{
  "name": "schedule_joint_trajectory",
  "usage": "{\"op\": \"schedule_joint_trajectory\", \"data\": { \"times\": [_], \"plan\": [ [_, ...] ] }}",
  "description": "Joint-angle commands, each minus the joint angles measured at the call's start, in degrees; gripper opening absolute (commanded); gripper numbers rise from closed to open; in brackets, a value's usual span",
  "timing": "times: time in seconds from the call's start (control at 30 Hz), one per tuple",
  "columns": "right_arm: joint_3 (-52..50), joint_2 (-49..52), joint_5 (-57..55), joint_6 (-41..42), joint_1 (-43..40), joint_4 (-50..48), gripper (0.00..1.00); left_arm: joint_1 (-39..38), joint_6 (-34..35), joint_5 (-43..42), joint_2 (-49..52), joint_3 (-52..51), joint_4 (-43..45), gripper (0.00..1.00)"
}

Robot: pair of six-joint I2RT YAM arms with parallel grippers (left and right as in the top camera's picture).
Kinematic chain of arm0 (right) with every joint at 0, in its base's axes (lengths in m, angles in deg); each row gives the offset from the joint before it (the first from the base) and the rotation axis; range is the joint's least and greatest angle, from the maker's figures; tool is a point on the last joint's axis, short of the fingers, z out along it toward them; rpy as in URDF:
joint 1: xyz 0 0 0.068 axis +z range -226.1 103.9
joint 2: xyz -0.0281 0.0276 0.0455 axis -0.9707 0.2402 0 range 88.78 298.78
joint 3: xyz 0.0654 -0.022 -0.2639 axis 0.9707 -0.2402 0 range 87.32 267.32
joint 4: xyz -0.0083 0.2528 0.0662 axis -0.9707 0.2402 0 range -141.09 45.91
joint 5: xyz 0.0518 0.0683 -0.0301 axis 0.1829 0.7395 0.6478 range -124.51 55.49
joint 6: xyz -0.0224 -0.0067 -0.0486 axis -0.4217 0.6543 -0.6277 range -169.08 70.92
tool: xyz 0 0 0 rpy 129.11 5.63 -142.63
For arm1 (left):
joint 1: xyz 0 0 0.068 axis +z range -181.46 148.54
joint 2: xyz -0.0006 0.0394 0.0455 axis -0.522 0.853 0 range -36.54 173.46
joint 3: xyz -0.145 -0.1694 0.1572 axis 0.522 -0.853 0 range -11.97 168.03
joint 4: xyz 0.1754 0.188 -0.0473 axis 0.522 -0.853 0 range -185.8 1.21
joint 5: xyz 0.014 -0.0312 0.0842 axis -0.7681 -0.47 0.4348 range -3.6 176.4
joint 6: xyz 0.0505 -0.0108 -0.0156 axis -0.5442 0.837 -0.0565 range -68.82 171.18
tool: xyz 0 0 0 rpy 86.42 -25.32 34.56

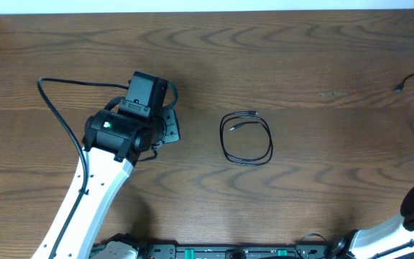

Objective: Untangle cables

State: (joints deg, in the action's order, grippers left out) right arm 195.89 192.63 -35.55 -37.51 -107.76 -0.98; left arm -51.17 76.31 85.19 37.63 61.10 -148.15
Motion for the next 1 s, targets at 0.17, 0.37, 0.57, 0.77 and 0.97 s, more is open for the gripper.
{"op": "schedule_joint_trajectory", "data": {
  "times": [0.17, 0.37, 0.57, 0.77, 0.97],
  "plan": [
    [0.37, 2.89, 2.64, 0.39, -0.28, 2.45, 0.89, 0.02, 0.31, 0.2, 0.33, -0.28, -0.22, 0.36],
    [0.37, 2.91, 13.75, 0.37, -0.2, 4.81, 0.92, 0.02, 0.31, 0.2, 0.33, -0.33, -0.2, 0.36],
    [0.37, 2.91, 25.83, -3.43, 1.46, 12.66, 0.97, 0.02, 0.28, 0.2, 0.42, -0.59, -0.17, 0.41],
    [0.35, 2.93, 29.05, -12.04, 7.58, 22.91, 0.98, 0.0, 0.28, 0.15, 2.47, -0.66, -0.2, 0.49],
    [-5.7, 2.93, 27.91, -16.63, 20.48, 26.32, 0.95, -0.04, -0.02, -4.85, 10.16, -0.66, 0.68, 0.52]
  ]
}}
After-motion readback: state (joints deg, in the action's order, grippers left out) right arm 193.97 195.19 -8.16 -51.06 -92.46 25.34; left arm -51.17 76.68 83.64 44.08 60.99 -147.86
